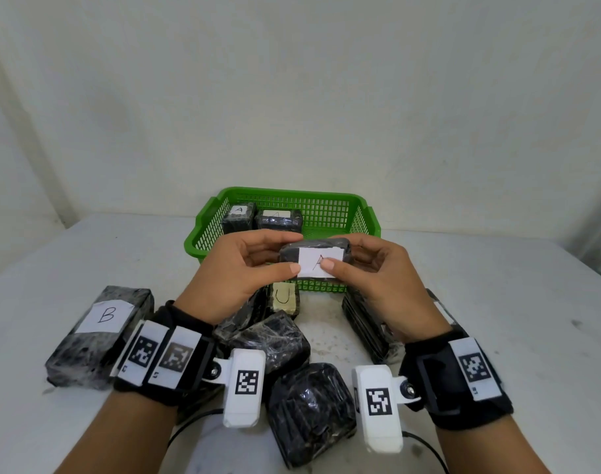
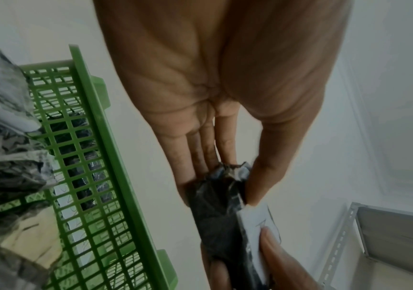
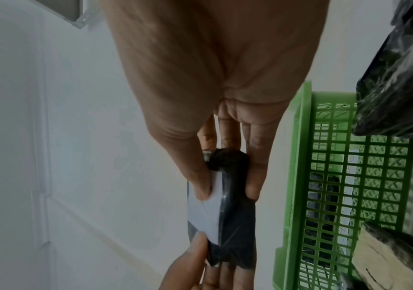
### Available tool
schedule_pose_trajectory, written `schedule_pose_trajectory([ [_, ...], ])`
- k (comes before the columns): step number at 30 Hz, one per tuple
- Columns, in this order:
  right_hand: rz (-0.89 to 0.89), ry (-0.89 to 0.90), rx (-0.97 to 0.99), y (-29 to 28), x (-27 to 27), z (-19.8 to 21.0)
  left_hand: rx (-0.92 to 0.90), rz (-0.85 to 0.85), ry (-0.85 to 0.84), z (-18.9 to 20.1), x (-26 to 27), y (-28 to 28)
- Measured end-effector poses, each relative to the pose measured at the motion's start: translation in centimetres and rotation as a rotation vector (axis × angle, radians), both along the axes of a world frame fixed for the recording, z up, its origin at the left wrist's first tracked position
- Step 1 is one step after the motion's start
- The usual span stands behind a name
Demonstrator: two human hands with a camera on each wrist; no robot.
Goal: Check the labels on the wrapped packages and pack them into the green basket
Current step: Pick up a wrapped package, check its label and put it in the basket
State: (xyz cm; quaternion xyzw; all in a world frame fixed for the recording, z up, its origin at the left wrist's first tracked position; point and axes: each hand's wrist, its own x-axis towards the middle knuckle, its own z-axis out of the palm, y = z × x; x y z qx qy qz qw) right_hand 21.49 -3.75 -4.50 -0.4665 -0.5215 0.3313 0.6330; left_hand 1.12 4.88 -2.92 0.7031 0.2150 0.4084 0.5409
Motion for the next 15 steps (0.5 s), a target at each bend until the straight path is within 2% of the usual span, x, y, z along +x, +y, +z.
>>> schedule_pose_trajectory([
  [5, 0.002, -0.005, -0.009, 0.01, -0.13, 0.19, 0.015, 0.016, -0.038, -0.13, -0.18, 0.37],
  [9, 0.066, 0.169, -0.082, 0.25, -0.06, 0.06, 0.022, -0.004, -0.073, -0.18, -0.03, 0.38],
  [12, 0.115, 0.263, -0.064, 0.23, -0.22, 0.46, 0.036, -0.010, -0.084, -0.19, -0.08, 0.51],
  [15, 0.098, 0.221, 0.007, 0.27, -0.24, 0.47, 0.113, 0.019, -0.026, -0.09, -0.21, 0.35],
])
